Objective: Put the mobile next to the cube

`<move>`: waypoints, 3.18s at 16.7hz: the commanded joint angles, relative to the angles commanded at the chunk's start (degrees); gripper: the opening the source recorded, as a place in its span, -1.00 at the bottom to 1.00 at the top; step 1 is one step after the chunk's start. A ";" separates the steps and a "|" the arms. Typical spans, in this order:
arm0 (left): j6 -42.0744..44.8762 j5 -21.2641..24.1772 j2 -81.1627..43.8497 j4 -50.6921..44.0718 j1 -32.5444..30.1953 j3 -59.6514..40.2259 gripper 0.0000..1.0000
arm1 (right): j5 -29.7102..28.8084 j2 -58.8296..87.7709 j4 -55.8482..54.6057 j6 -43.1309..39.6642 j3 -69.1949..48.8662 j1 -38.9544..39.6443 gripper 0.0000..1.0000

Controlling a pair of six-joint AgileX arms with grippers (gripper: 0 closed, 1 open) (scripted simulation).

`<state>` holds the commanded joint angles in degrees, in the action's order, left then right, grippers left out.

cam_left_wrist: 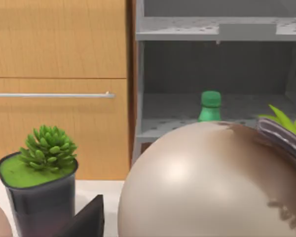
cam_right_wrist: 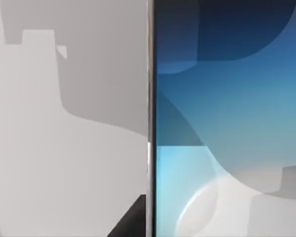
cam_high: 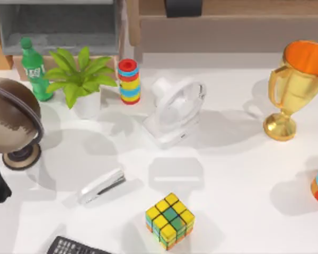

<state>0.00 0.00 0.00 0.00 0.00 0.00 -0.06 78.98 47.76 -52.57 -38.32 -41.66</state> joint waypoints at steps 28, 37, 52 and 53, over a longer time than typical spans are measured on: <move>0.00 0.00 0.00 0.00 0.00 0.00 1.00 | 1.12 11.10 14.72 84.87 -18.67 76.62 -1.00; 0.00 0.00 0.00 0.00 0.00 0.00 1.00 | -0.16 13.29 11.63 92.22 -23.53 80.68 -1.00; 0.00 0.00 0.00 0.00 0.00 0.00 1.00 | -0.07 13.39 6.63 92.33 -22.58 80.98 -1.00; 0.00 0.00 0.00 0.00 0.00 0.00 1.00 | -0.07 13.48 5.94 92.32 -22.37 81.00 -1.00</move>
<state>0.00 0.00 0.00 0.00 0.00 0.00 -0.12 92.46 53.70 39.76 -60.69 39.35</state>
